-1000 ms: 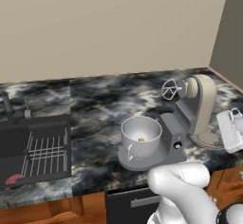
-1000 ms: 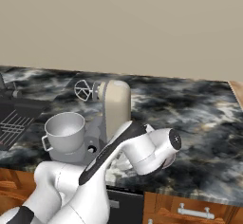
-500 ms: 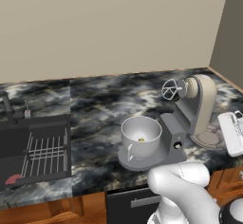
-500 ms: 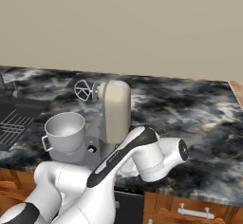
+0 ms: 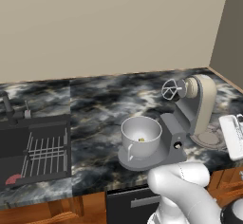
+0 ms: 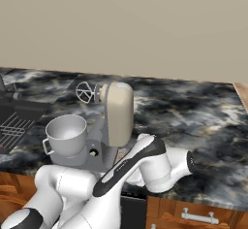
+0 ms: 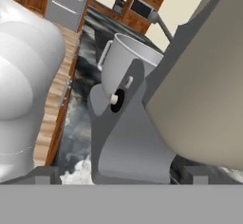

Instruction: Add butter and sugar cubes to the stand mixer bowl and then turn on the stand mixer to begin making frosting.

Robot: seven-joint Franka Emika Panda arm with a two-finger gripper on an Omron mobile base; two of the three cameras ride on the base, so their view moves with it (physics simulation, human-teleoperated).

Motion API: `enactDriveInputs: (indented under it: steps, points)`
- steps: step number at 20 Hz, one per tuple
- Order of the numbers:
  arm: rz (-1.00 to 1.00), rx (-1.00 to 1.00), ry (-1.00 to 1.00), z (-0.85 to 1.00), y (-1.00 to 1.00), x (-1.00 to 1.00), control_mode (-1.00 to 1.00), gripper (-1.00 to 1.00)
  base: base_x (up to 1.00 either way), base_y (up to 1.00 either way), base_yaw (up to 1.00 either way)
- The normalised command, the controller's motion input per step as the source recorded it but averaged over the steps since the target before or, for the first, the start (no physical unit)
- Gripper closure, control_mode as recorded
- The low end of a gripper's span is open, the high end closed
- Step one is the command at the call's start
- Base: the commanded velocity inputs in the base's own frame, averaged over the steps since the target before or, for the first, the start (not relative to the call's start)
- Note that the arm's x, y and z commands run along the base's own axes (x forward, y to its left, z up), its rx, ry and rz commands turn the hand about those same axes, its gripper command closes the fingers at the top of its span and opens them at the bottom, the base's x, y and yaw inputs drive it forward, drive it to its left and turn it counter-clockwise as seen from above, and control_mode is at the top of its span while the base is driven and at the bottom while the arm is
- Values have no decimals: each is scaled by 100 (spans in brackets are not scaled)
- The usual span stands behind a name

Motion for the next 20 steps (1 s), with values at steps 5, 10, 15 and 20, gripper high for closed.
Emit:
enactDriveInputs:
  steps: [5, 10, 15, 20]
  points:
    - [11, 9, -4, -4, 0, -3, -100, -100, 0, 0, 0]
    - [9, 3, -4, 0, 4, -10, -100, -100, 0, 0, 0]
    - [8, 1, 0, 0, 19, 0, -100, -100, 0, 0, 0]
    - [1, 0, 0, -5, 19, 0, -100, -100, 0, 0, 0]
